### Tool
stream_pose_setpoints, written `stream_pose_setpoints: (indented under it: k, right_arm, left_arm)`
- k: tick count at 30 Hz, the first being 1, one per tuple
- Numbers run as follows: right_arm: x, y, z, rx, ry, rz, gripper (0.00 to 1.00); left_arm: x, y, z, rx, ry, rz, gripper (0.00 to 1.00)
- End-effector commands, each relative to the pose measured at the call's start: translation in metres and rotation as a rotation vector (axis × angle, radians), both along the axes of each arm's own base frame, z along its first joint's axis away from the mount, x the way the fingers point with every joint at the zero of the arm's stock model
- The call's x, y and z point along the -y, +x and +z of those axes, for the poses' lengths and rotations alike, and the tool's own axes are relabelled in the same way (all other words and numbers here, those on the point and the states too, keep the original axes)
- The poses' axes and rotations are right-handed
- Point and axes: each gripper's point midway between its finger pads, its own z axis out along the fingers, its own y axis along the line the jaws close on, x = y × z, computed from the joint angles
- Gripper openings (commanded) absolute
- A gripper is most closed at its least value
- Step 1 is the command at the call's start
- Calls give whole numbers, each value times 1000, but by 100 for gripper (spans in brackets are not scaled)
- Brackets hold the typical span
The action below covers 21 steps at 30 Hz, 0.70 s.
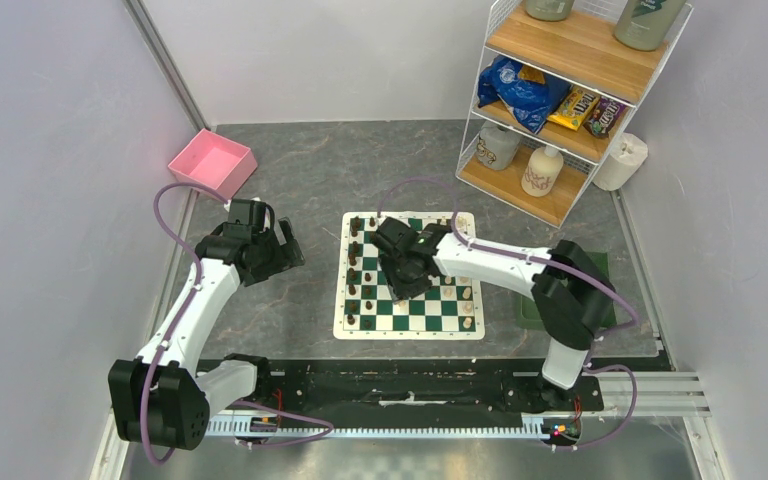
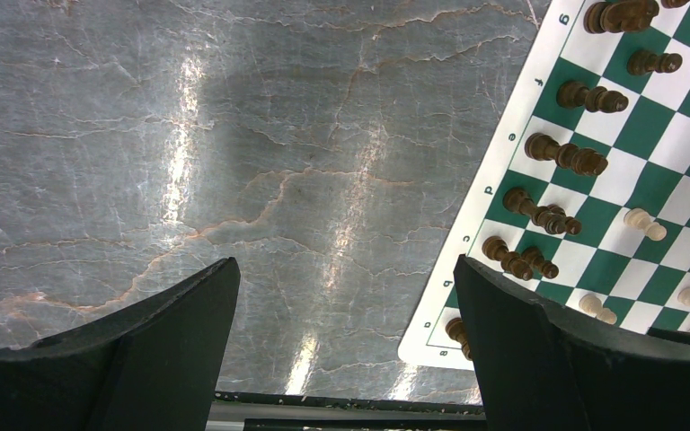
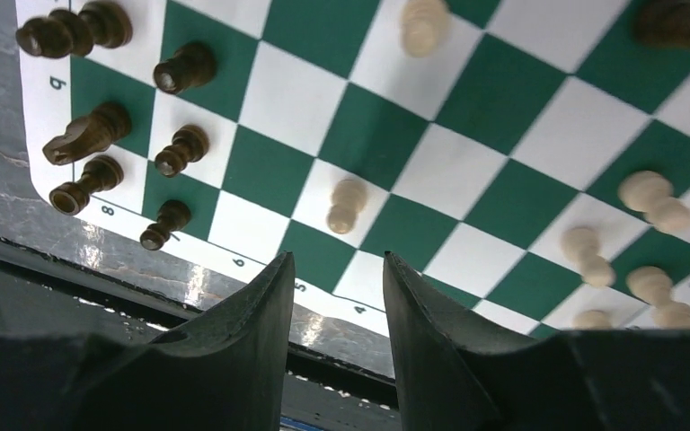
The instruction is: Set up the chess pieces on the board
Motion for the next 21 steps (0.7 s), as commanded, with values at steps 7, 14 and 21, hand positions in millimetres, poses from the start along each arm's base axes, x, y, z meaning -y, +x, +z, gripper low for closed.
stream_pose_setpoints:
  k: [7, 14, 21]
  right_arm:
    - [-26, -1, -13, -12, -1, 38, 47]
    - [-27, 2, -18, -14, -15, 34, 36]
    - [-23, 3, -17, -3, -29, 30, 25]
  left_arm:
    - [1, 9, 14, 43, -3, -16, 96]
    - [1, 9, 14, 43, -2, -15, 96]
    - [1, 9, 14, 42, -2, -15, 96]
